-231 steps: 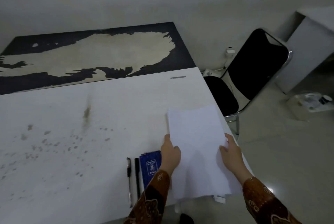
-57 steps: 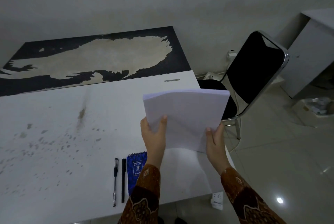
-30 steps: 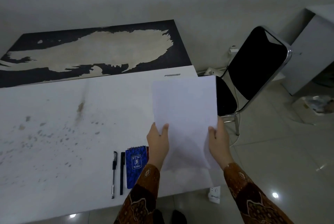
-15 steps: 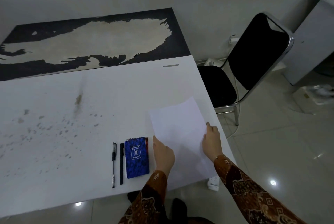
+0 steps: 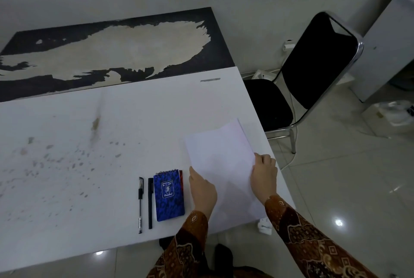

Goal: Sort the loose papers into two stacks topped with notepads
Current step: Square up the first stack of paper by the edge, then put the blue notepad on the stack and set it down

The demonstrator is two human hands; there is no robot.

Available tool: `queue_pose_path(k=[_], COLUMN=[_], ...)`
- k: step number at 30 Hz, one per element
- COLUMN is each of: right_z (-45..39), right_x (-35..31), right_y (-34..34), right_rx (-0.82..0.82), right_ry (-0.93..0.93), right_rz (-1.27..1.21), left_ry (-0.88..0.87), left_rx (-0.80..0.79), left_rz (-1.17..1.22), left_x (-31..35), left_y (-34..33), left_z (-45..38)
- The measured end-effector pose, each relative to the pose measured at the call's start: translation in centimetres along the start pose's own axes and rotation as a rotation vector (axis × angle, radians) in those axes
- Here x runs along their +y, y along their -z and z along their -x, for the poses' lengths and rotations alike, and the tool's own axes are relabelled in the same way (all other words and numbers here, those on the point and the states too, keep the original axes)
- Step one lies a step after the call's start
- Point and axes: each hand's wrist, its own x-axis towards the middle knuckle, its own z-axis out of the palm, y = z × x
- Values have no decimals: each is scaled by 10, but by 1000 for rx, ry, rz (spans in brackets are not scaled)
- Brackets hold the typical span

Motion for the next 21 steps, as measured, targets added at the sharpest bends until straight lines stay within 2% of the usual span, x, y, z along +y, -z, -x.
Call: queue_pose_path(k=[4,5,7,9,11,15,19,21], right_z=[-8,-10,-10,-13,-19,-29,-28,-24], right_x=[1,0,-4,-5,-2,10,13,14], right_y=[11,13,17,19,24,27,24,26], right_rx=[97,76,-54,-185,-229,-331,-321,-311], right_ry=[76,97,72,-19,-107,-102,-73,-72], right_rz=[20,-7,-211,-416,-540,-561,-567,-657], left_ry=[-25,-29,-32,-31,-19,-22,-60,-81], left_rx=[-20,-18,-22,-5,4,-14,-22,-41], left_rz=[3,16,36,49,76,57,-65,-118], left_x=[2,3,4,4,3,3,-1,-3], left_y=[-4,-5,-5,-6,-6,-6,5,12], left_z=[-6,-8,-8,-6,-6,-5,-7,-9])
